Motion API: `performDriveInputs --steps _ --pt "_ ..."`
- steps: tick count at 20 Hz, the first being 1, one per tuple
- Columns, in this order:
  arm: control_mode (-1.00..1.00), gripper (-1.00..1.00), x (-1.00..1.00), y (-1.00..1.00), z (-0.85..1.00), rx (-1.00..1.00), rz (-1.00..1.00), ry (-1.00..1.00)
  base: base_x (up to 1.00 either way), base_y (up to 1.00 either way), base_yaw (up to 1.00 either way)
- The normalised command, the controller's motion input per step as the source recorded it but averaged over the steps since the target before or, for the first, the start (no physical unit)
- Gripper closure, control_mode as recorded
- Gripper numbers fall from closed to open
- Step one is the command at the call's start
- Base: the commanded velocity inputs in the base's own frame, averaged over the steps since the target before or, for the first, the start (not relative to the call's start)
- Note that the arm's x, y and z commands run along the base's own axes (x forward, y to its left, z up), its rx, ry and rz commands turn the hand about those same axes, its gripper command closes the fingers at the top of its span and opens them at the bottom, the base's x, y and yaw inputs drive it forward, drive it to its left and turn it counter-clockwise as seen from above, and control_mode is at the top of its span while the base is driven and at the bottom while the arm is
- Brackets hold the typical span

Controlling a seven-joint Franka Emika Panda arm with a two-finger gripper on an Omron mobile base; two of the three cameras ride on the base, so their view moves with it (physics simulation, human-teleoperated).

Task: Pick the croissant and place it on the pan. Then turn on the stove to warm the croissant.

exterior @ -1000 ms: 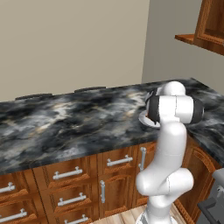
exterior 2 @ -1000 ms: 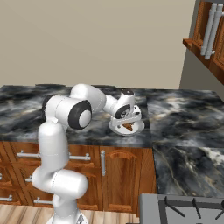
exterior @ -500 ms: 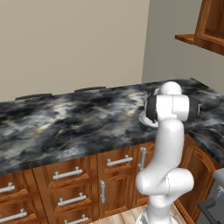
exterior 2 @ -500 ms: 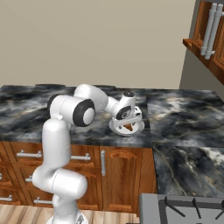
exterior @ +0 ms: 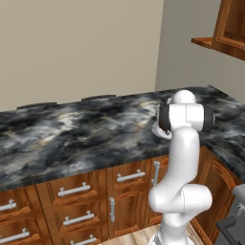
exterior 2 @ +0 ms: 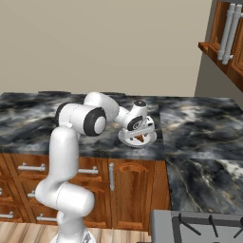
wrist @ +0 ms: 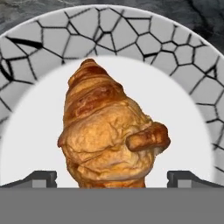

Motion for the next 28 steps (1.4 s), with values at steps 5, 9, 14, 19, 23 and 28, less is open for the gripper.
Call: performDriveInputs --steps 5,9,14,19,23,28 --pt "-1.00 -1.00 0.15 -0.02 -0.10 -0.01 0.01 0.00 0.00 0.00 0.00" --pt "-1.00 1.00 0.16 0.00 -0.07 -0.02 0.01 0.00 0.00 0.00 0.00" --pt "-1.00 1.00 0.02 -0.12 -0.07 0.00 0.03 0.00 0.00 0.00 0.00" --pt "-1.00 1.00 -0.29 -0.39 0.00 0.08 0.01 0.00 0.00 0.00 0.00" --pt "-1.00 1.00 -0.70 -0.03 0.24 0.16 0.03 -0.08 0.00 0.00 0.00" --pt "-1.00 1.00 -0.54 0.26 0.78 0.04 0.01 -0.21 0.00 0.00 0.00"
